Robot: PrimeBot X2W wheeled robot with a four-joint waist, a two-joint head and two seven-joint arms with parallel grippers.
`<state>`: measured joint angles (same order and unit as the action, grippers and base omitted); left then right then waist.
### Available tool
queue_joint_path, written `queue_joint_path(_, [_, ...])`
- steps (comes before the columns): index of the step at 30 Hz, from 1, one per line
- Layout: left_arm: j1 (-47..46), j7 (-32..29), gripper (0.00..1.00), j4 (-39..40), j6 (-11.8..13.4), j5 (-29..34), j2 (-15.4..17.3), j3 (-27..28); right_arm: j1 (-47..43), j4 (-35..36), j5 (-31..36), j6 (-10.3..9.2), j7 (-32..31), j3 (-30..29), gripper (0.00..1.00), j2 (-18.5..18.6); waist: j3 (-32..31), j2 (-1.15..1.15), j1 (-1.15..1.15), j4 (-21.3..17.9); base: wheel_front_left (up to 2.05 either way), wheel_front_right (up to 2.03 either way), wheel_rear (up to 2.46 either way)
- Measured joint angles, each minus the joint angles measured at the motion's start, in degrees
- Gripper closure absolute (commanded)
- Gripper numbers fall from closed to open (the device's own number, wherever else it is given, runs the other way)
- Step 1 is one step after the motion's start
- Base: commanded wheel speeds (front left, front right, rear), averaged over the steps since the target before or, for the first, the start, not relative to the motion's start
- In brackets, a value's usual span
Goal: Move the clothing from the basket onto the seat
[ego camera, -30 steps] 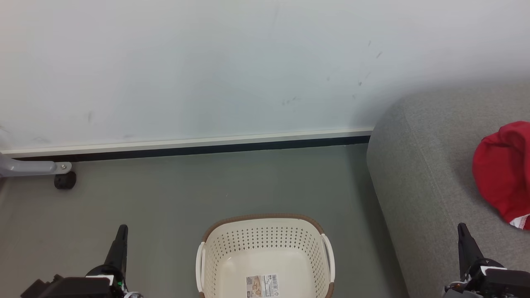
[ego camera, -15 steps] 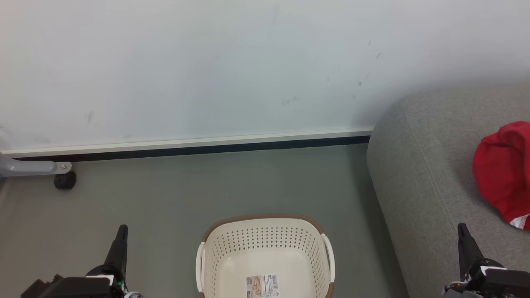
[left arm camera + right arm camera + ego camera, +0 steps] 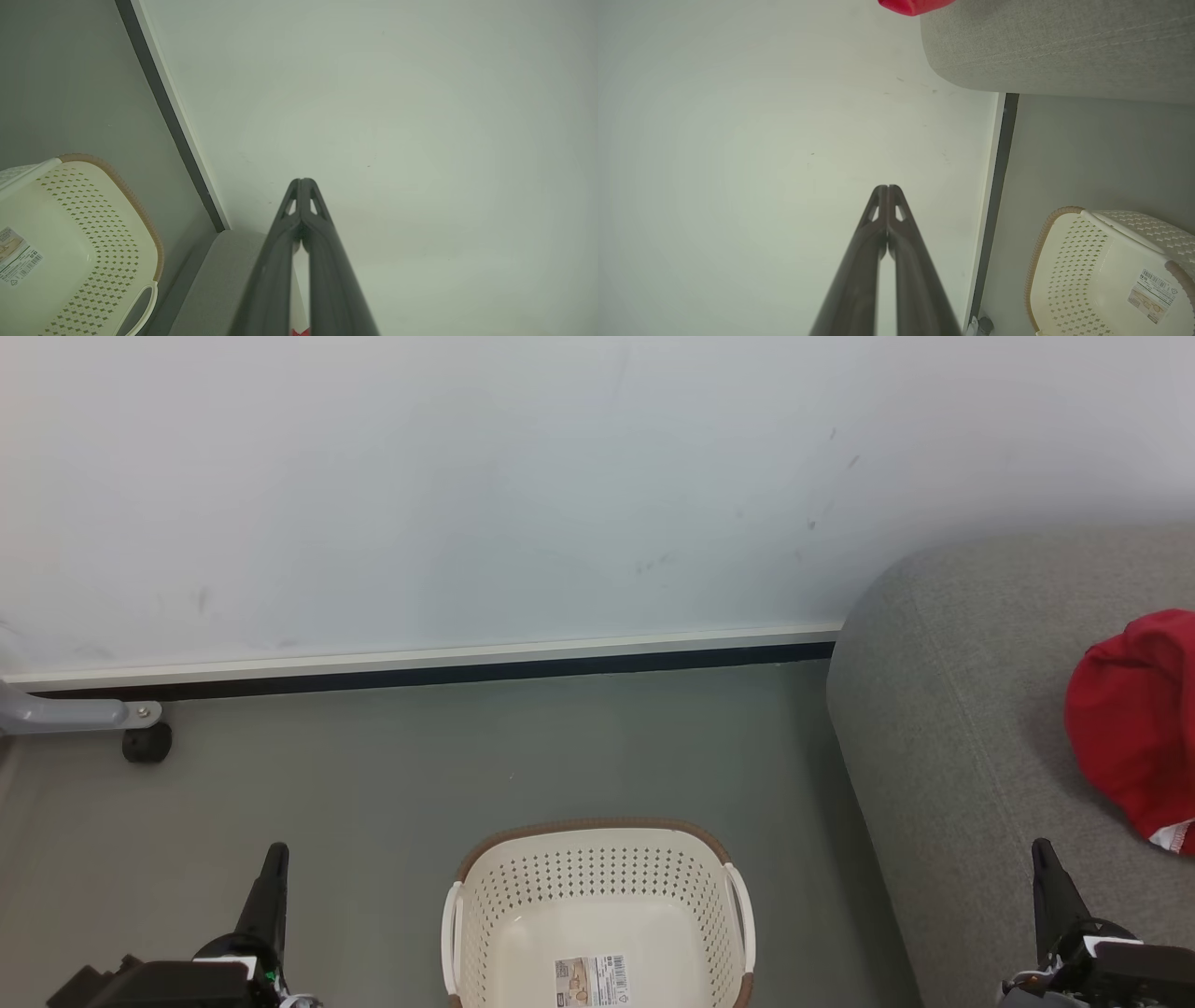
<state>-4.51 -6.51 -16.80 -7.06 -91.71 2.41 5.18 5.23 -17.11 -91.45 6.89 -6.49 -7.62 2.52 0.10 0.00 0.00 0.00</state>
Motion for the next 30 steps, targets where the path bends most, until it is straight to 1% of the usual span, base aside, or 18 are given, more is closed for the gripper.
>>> queue_joint_path(30, [-0.01,0.0,1.0,-0.02,0.0,0.0,0.0,0.0,0.0,0.01,-0.05,0.0,0.0,0.0,1.0,0.0,0.0,0.0,0.0,0.0,0.0,0.0,0.0])
